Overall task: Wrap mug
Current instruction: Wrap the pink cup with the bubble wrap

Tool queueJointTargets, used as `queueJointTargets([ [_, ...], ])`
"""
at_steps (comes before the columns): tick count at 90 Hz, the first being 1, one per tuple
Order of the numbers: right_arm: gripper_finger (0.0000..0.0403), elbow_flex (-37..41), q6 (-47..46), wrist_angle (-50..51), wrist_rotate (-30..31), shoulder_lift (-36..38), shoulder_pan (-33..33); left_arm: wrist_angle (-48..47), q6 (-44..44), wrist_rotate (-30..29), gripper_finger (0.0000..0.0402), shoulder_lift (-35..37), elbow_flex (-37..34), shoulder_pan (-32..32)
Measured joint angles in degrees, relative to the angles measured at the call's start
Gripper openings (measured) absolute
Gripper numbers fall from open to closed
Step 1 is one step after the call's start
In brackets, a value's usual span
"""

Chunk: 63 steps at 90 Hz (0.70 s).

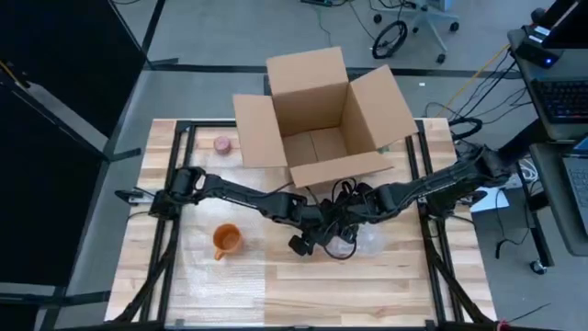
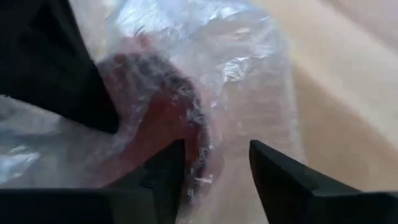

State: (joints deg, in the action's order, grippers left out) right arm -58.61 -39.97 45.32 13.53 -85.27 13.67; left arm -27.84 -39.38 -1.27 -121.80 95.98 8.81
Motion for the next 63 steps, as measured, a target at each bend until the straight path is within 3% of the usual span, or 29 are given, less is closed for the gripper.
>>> queueJointTargets([
  [31,0.0196,0.7,0.11,-1.64,0.25,-1.98,0.95,0.92,-3.83,1.63,0.018,-2.01,-0.43,-0.03],
  [63,0.0196,7.66,-0.28,-12.79,-1.87,-2.1,1.01,0.56,-7.77,3.87,0.0181,-4.61,-0.42,-0.11],
])
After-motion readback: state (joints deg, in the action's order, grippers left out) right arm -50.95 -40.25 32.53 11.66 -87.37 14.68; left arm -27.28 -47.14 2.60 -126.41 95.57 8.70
